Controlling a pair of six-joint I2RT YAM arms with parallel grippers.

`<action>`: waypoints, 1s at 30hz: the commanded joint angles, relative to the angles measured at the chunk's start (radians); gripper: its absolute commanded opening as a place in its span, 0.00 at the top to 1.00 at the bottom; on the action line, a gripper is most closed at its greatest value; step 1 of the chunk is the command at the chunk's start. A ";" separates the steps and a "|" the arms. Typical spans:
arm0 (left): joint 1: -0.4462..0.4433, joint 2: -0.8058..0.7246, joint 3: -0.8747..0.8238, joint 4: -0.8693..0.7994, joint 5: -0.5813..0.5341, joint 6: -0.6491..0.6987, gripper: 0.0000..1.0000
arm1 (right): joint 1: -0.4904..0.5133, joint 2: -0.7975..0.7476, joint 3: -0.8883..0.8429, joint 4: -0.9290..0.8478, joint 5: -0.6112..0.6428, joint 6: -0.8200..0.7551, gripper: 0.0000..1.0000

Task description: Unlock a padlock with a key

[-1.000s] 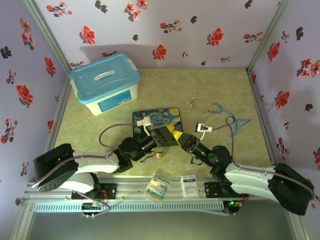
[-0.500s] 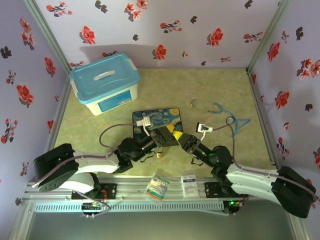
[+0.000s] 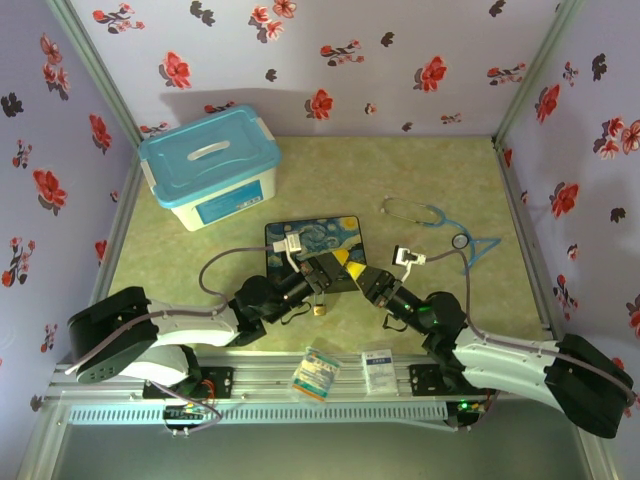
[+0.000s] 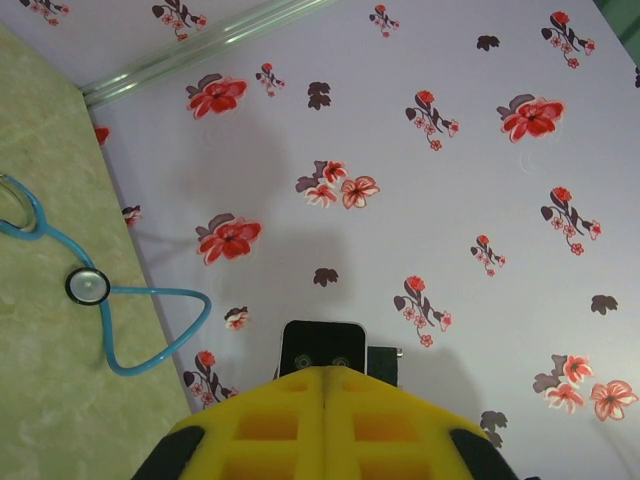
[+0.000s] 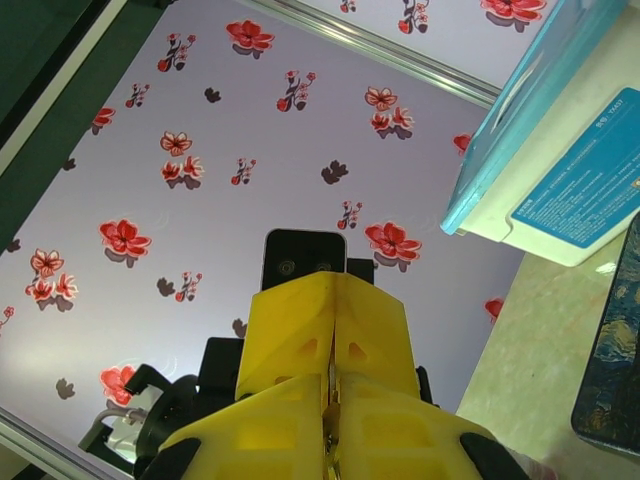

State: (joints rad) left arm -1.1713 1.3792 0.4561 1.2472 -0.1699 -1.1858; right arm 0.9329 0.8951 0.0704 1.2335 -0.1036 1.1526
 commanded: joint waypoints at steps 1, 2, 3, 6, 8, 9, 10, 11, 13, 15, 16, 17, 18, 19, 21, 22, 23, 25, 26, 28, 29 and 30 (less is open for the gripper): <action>0.004 0.034 0.009 0.024 -0.030 -0.019 1.00 | -0.006 -0.026 -0.011 0.040 0.001 -0.011 0.97; 0.003 0.040 0.009 0.026 -0.031 -0.022 1.00 | -0.005 -0.032 -0.014 0.036 0.004 -0.010 0.98; 0.004 0.044 0.011 0.025 -0.031 -0.023 1.00 | -0.006 -0.037 -0.016 0.031 0.005 -0.012 1.00; 0.004 0.050 0.012 0.024 -0.033 -0.018 1.00 | -0.006 -0.066 -0.028 0.011 0.018 -0.014 1.00; 0.004 0.051 0.013 0.023 -0.039 -0.015 1.00 | -0.005 -0.093 -0.033 -0.018 0.021 -0.018 1.00; 0.004 0.055 0.013 0.025 -0.040 -0.015 1.00 | -0.006 -0.110 -0.035 -0.041 0.023 -0.023 1.00; 0.004 0.055 0.013 0.025 -0.039 -0.013 1.00 | -0.005 -0.124 -0.036 -0.061 0.026 -0.026 1.00; 0.005 0.056 0.013 0.024 -0.036 -0.009 1.00 | -0.006 -0.145 -0.036 -0.086 0.029 -0.031 1.00; 0.005 0.046 0.003 0.022 -0.045 0.003 0.87 | -0.005 -0.187 -0.037 -0.150 0.034 -0.044 1.00; 0.007 0.011 -0.016 -0.010 -0.075 0.016 0.62 | -0.006 -0.241 -0.031 -0.260 0.046 -0.063 1.00; 0.009 -0.009 -0.022 -0.042 -0.087 0.019 0.56 | -0.007 -0.267 -0.027 -0.313 0.050 -0.072 1.00; 0.010 -0.038 -0.028 -0.084 -0.096 0.025 0.49 | -0.007 -0.293 -0.023 -0.372 0.056 -0.080 1.00; 0.011 -0.061 -0.035 -0.119 -0.103 0.037 0.43 | -0.008 -0.322 -0.018 -0.429 0.059 -0.093 1.00; 0.012 -0.084 -0.039 -0.145 -0.109 0.043 0.38 | -0.007 -0.339 -0.017 -0.462 0.061 -0.100 1.00; 0.013 -0.130 -0.061 -0.204 -0.126 0.050 0.23 | -0.007 -0.374 -0.018 -0.514 0.063 -0.109 1.00; 0.015 -0.151 -0.068 -0.239 -0.135 0.049 0.17 | -0.008 -0.390 -0.017 -0.535 0.066 -0.113 1.00; 0.016 -0.176 -0.073 -0.297 -0.141 0.045 0.16 | -0.008 -0.392 -0.017 -0.559 0.069 -0.116 1.00; 0.016 -0.229 -0.060 -0.474 -0.145 0.048 0.16 | -0.007 -0.436 -0.013 -0.613 0.075 -0.127 1.00; 0.015 -0.256 -0.037 -0.607 -0.144 0.061 0.15 | -0.008 -0.446 -0.007 -0.647 0.076 -0.136 1.00; 0.002 -0.291 0.028 -0.873 -0.150 0.102 0.15 | -0.008 -0.463 0.009 -0.722 0.080 -0.157 1.00; -0.004 -0.296 0.057 -0.971 -0.151 0.128 0.15 | -0.007 -0.471 0.016 -0.753 0.082 -0.167 1.00; -0.013 -0.298 0.071 -1.053 -0.152 0.133 0.14 | -0.008 -0.478 0.018 -0.781 0.087 -0.174 1.00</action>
State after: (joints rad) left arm -1.1679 1.1042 0.4564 0.5869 -0.2893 -1.1282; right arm 0.9291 0.4427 0.0463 0.5766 -0.0444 1.0306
